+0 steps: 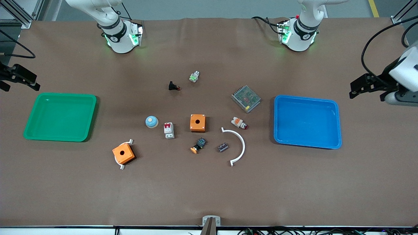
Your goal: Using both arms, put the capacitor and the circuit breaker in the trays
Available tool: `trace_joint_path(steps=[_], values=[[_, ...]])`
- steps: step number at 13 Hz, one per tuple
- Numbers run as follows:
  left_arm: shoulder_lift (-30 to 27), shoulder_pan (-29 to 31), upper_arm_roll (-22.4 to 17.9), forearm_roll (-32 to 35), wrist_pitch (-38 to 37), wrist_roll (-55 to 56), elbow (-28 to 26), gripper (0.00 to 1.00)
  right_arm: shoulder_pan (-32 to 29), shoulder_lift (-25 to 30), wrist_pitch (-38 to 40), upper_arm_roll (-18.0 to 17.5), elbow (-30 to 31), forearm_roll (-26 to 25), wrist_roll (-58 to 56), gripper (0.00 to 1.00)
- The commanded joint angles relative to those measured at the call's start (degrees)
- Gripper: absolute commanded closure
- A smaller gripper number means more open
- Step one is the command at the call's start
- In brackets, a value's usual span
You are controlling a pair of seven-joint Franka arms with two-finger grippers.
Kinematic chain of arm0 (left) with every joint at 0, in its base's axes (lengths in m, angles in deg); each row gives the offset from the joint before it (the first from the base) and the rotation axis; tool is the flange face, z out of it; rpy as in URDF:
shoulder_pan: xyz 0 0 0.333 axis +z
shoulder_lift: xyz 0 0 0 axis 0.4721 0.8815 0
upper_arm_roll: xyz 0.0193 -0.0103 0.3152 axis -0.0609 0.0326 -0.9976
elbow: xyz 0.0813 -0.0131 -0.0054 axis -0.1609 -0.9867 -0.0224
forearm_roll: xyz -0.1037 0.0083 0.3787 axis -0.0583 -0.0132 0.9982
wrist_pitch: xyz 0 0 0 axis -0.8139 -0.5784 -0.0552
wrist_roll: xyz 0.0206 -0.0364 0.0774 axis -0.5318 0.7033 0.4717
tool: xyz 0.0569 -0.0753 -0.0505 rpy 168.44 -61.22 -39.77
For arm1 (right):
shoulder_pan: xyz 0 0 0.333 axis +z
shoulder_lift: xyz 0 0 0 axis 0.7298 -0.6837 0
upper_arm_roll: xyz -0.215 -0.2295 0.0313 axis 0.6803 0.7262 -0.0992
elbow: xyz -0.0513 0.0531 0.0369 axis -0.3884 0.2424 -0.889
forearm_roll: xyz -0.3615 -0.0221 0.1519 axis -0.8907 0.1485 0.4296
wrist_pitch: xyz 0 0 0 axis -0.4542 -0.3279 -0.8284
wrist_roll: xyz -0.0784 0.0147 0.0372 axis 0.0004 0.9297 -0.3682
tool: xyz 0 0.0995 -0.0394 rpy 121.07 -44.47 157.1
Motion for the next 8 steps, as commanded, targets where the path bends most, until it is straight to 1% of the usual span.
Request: trace_joint_path(steps=[1,3,4,5,6,7,8], values=[[4.7,-2.4,1.2,-1.0,-0.4,5.0,-0.7,0.0,0.9,-0.6,1.5,0.7,-1.2,1.5,-0.1,0.0],[11.2,-6.3,1.7,-0.9,-0.1,10.5,0.2,0.0,1.1,-0.8,1.5,0.7,-1.2,1.5,0.0,0.0],[14.3,-9.4,1.6,-0.9,1.3,12.3,1.8,0.0,1.6,-1.0,1.5,0.5,-1.2,1.5,0.1,0.0],[17.1,-11.3,1.7,-1.0,3.3,14.6,3.1,0.0,2.5,-1.8,1.1,0.4,-1.2,1.5,0.2,0.0],[19.1,-13.2,1.7,-1.0,5.8,18.0,3.4,0.0,4.4,-3.6,0.6,0.4,-1.2,1.6,0.6,0.0],[20.9,-15.7,1.6,-0.9,8.6,21.2,3.6,0.0,6.6,-6.4,-0.7,0.4,-1.0,1.6,2.1,0.0],[22.6,-16.8,1.6,-1.1,12.0,24.2,4.6,0.0,8.9,-9.1,-2.2,0.4,-0.9,1.6,2.8,0.0]])
